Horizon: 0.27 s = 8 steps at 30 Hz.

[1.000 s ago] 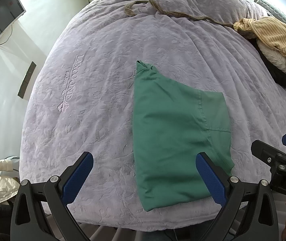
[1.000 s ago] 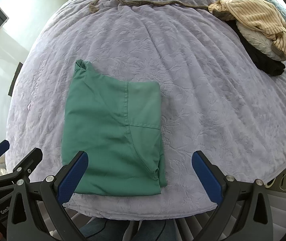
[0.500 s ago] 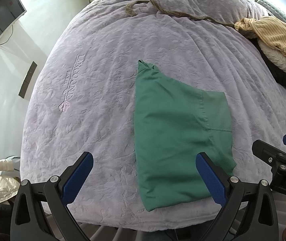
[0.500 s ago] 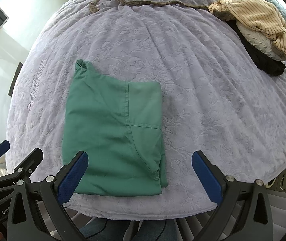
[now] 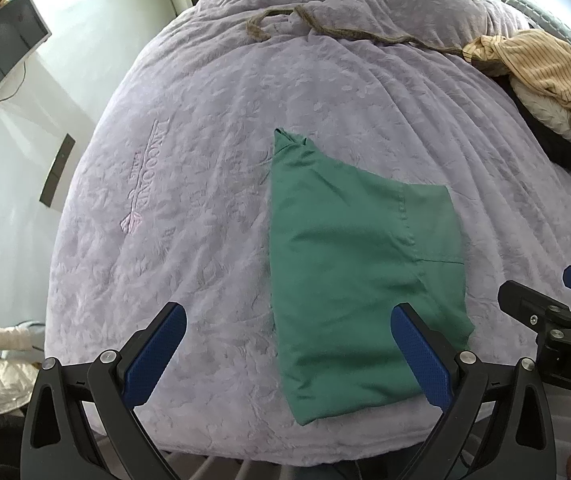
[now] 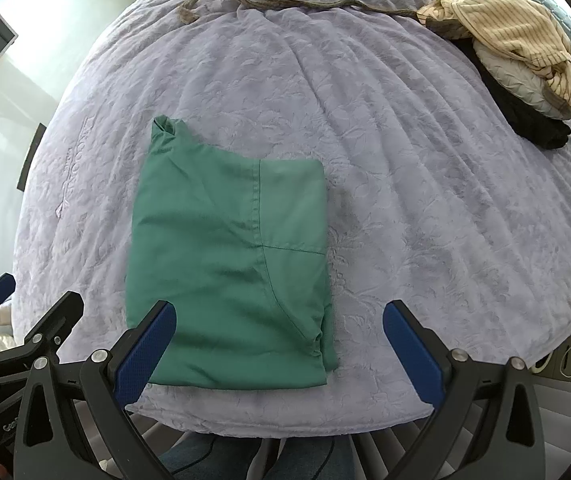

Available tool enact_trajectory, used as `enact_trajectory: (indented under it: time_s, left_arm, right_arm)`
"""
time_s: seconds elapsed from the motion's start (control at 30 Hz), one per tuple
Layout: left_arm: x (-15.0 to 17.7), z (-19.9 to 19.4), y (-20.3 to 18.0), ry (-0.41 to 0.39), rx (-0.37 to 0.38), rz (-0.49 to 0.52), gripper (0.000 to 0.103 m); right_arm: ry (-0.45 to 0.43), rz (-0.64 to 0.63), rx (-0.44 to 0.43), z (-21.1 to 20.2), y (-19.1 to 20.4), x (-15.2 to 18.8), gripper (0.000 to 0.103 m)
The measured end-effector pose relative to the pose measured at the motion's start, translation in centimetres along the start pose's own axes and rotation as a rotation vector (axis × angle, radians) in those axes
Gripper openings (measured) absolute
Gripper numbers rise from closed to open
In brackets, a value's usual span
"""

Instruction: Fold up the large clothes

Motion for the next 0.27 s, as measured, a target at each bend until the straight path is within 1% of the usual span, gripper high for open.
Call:
enact_trajectory:
  time_s: [0.27]
  left_arm:
    - [-0.10,-0.13,-0.17,0.000,0.003,0.002,0.102]
  right_arm:
    - [0.001,0.002,0.000,0.06,0.02,0.09,0.103]
Point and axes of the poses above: each gripper's, at about its wrist camera, not at the fingertips, and z roughly the way its jaws point, y to its left, x to its underside, the point moved 2 cm from there along z, roughly the way its jaws point, and after that the axes turned 4 degrees about x, right-handed, at the moved point
